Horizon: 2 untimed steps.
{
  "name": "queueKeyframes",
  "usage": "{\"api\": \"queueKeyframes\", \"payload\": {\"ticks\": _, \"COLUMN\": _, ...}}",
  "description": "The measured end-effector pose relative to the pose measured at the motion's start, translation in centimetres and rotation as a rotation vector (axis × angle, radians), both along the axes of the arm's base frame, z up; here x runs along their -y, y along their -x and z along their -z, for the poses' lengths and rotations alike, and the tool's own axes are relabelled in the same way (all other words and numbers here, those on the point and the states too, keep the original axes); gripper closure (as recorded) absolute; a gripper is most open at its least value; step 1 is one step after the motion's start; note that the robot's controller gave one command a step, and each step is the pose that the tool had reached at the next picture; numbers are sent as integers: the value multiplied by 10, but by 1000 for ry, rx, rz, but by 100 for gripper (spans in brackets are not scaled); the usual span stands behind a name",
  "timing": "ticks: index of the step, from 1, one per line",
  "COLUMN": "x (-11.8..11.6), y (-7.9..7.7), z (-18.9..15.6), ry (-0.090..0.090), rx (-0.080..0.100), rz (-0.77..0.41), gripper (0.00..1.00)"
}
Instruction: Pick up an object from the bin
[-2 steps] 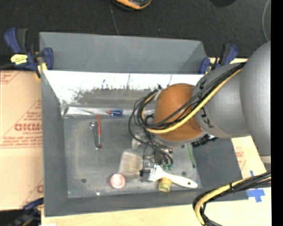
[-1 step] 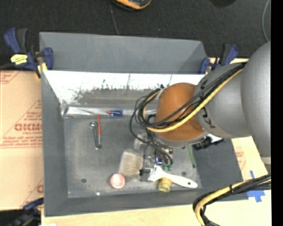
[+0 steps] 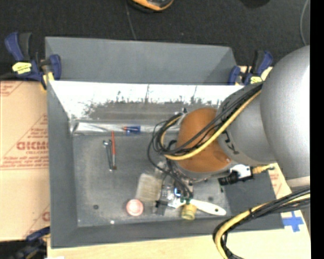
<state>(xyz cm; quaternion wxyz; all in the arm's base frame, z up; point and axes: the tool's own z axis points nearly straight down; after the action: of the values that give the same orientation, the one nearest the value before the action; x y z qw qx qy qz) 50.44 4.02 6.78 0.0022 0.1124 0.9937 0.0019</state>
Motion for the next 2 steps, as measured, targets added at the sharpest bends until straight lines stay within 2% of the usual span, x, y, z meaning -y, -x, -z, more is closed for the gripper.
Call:
{"api": "queueKeyframes", "payload": {"ticks": 1, "x": -7, "y": 11, "z": -2, "ry": -1, "rx": 2, "rz": 122, "gripper": 100}}
{"api": "queueKeyframes", "payload": {"ticks": 2, "x": -7, "y": 11, "z": -2, "ry": -1, "rx": 2, "rz": 122, "gripper": 100}}
